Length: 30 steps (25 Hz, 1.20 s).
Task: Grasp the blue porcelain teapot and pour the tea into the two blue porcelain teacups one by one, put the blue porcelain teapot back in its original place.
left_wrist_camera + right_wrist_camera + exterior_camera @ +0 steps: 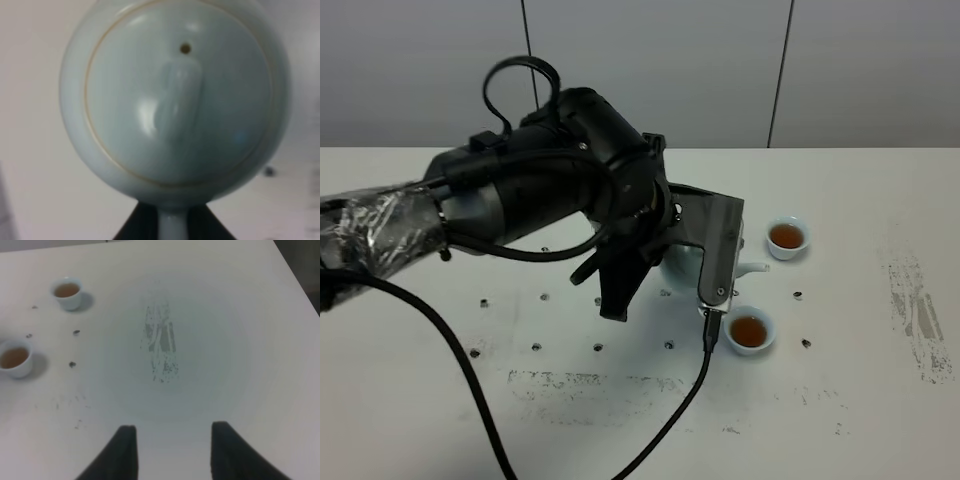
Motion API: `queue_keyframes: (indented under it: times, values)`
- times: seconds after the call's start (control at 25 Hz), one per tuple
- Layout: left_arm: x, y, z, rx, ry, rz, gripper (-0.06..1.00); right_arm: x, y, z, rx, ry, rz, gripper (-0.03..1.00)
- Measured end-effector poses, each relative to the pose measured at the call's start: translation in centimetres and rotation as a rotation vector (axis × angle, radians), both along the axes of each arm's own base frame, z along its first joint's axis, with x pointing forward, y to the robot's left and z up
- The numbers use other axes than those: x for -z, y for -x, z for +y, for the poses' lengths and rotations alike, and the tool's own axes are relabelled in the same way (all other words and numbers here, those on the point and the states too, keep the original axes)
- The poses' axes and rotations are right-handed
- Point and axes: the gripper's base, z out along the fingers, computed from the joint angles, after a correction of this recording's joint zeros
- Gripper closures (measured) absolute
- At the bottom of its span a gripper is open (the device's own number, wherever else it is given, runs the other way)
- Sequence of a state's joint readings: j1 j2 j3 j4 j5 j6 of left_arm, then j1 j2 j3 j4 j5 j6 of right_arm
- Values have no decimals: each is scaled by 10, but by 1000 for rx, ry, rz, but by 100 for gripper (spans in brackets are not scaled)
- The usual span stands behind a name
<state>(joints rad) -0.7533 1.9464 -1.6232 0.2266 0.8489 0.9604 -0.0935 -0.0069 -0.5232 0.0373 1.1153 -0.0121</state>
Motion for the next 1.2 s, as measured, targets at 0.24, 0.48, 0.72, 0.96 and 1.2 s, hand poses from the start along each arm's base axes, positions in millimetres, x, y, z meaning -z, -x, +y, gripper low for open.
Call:
queue_keyframes:
  times: [0.24, 0.48, 0.72, 0.96, 1.2]
  values:
    - [13, 12, 14, -193, 121, 174, 83, 0, 0, 0, 0, 0, 0, 61]
    - [37, 18, 30, -349, 201, 279, 83, 0, 0, 0, 0, 0, 0, 61]
    - [54, 19, 39, -407, 233, 314, 83, 0, 0, 0, 0, 0, 0, 61]
    - [72, 22, 41, -429, 291, 291, 83, 0, 0, 0, 0, 0, 0, 61]
    - [93, 26, 42, -466, 311, 316, 83, 0, 0, 0, 0, 0, 0, 61]
